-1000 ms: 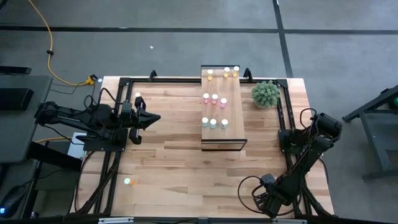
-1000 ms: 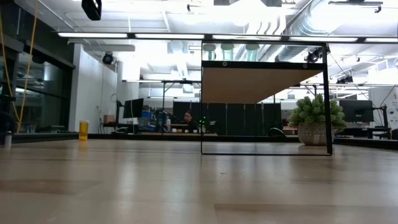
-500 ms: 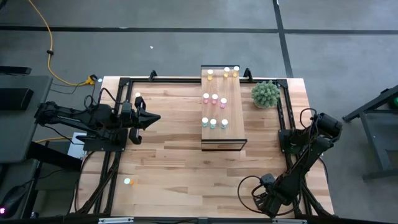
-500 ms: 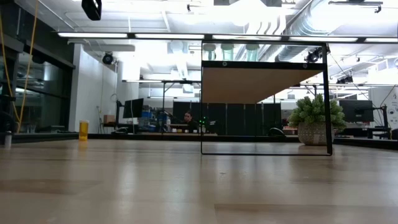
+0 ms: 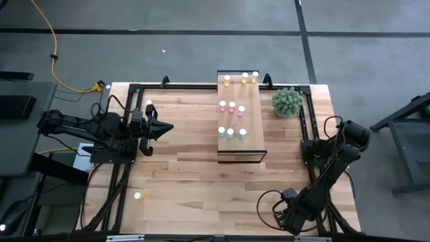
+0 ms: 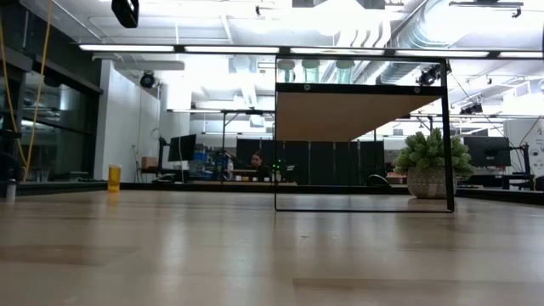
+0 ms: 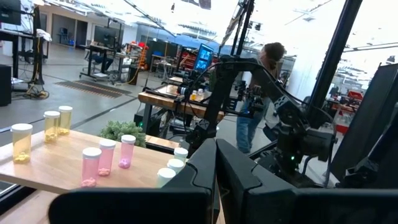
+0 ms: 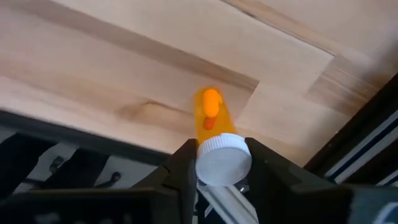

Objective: Pick and place medicine bottles onto shelf by color
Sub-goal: Put the bottom orange pill bottle on the shelf

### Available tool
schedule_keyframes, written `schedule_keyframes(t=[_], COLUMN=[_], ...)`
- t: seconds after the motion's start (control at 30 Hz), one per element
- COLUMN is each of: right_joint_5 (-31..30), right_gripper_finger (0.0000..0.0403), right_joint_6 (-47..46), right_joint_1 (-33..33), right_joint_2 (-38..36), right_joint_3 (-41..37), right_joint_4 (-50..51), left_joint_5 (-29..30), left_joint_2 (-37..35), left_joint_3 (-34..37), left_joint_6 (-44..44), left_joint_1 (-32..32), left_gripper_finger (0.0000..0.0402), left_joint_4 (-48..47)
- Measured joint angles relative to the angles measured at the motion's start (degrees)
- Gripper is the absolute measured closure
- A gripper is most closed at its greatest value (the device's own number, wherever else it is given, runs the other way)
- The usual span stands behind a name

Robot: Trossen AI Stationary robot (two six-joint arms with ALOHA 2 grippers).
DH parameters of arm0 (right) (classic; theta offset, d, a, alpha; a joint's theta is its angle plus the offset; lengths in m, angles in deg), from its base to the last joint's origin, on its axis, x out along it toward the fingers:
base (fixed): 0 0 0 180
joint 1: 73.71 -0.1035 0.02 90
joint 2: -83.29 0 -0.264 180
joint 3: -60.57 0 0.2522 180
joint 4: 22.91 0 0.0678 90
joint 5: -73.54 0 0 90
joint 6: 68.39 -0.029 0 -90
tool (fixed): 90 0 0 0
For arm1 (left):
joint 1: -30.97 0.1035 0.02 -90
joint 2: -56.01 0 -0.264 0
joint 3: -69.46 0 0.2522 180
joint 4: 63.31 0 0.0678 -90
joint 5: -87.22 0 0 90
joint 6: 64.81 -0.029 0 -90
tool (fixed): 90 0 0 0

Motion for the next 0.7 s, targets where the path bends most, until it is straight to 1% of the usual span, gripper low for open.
schedule_keyframes(t=[0.13,0.2,0.27,0.4,0.47,0.53,0.6,0.7], right_joint_5=[-3.9,-8.3,-14.6,-28.0,-33.1,-34.6,-34.2,-32.7], right_gripper_finger=[0.0295,0.0296,0.0297,0.0298,0.0298,0.0298,0.0299,0.0299], right_joint_6=[1.1,2.0,4.1,11.6,16.5,22.3,29.0,41.1], right_joint_1=[0.0,0.0,0.0,1.4,2.9,5.4,8.7,14.2], right_joint_2=[-3.3,-5.6,-8.2,-13.5,-15.7,-17.6,-18.7,-19.1], right_joint_3=[0.0,0.0,0.0,0.0,0.1,0.1,0.7,4.0], right_joint_4=[-0.6,-1.7,-3.8,-11.1,-14.6,-17.4,-18.8,-18.8], left_joint_5=[0.2,0.2,0.2,0.5,0.7,0.8,0.9,0.8], left_joint_2=[0.0,0.0,0.0,0.0,0.0,0.0,0.0,0.0], left_joint_3=[0.0,0.0,0.0,0.0,0.0,0.0,0.0,0.0], left_joint_6=[0.0,0.0,0.1,0.1,0.1,0.0,0.0,0.1], left_joint_1=[0.0,0.0,0.0,0.0,0.0,0.0,0.0,0.0], left_gripper_finger=[0.0401,0.0401,0.0401,0.0401,0.0401,0.0401,0.0401,0.0401], left_joint_4=[0.0,0.0,0.0,0.0,0.0,0.0,0.0,0.1])
